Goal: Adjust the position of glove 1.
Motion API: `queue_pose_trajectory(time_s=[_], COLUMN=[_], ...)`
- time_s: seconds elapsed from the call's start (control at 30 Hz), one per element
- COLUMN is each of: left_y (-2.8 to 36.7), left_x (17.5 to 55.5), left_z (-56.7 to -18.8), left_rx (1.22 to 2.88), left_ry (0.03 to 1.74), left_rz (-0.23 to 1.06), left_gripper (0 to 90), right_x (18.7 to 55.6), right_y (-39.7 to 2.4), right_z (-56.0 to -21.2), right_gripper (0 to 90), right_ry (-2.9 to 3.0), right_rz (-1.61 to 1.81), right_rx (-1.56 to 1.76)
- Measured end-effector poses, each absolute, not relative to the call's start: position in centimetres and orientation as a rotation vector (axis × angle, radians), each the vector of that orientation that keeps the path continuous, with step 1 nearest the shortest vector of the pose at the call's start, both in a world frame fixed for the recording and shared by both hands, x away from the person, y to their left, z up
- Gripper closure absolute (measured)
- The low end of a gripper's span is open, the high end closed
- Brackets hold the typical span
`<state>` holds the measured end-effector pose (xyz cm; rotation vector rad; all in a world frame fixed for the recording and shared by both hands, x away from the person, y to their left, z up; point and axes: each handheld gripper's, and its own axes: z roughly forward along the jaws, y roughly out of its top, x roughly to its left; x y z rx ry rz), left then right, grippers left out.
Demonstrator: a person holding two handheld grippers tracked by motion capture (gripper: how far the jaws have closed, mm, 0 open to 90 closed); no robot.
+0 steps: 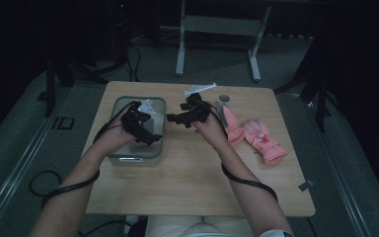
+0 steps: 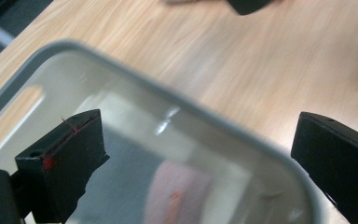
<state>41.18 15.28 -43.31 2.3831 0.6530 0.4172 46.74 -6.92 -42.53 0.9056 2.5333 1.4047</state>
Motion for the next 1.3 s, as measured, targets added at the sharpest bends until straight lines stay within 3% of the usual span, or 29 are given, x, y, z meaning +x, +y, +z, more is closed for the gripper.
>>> queue_pose_trajectory(time_s=[0.17, 0.67, 0.83, 0.87, 1.1, 1.2, 1.3], left_y=[13.2, 8.2, 6.5, 6.0, 5.0, 4.8, 4.3], left_x=[40.2, 37.2, 35.9, 35.3, 32.9, 31.9, 30.8], left_z=[-42.6, -43.1, -43.8, -44.2, -45.8, -46.7, -47.9], left_rx=[2.370, 2.339, 2.310, 2.309, 2.303, 2.281, 2.315], left_ry=[0.586, 0.550, 0.543, 0.534, 0.529, 0.541, 0.559], left_rz=[0.456, 0.347, 0.362, 0.341, 0.406, 0.356, 0.436], left_gripper=[3.1, 3.2, 3.7, 3.7, 3.0, 3.0, 3.1], right_x=[46.3, 45.2, 44.9, 44.8, 44.5, 44.5, 44.7], right_y=[-9.1, -14.8, -16.3, -17.0, -18.9, -19.5, -20.2], right_z=[-42.3, -42.3, -42.5, -42.6, -42.7, -43.2, -43.9], right_gripper=[14.4, 12.1, 16.0, 22.3, 31.8, 33.8, 37.7], right_ry=[2.536, 2.480, 2.444, 2.431, 2.392, 2.398, 2.396], right_rz=[1.406, 1.409, 1.406, 1.405, 1.379, 1.348, 1.322], right_rx=[0.933, 1.027, 1.023, 1.012, 1.006, 1.011, 1.030])
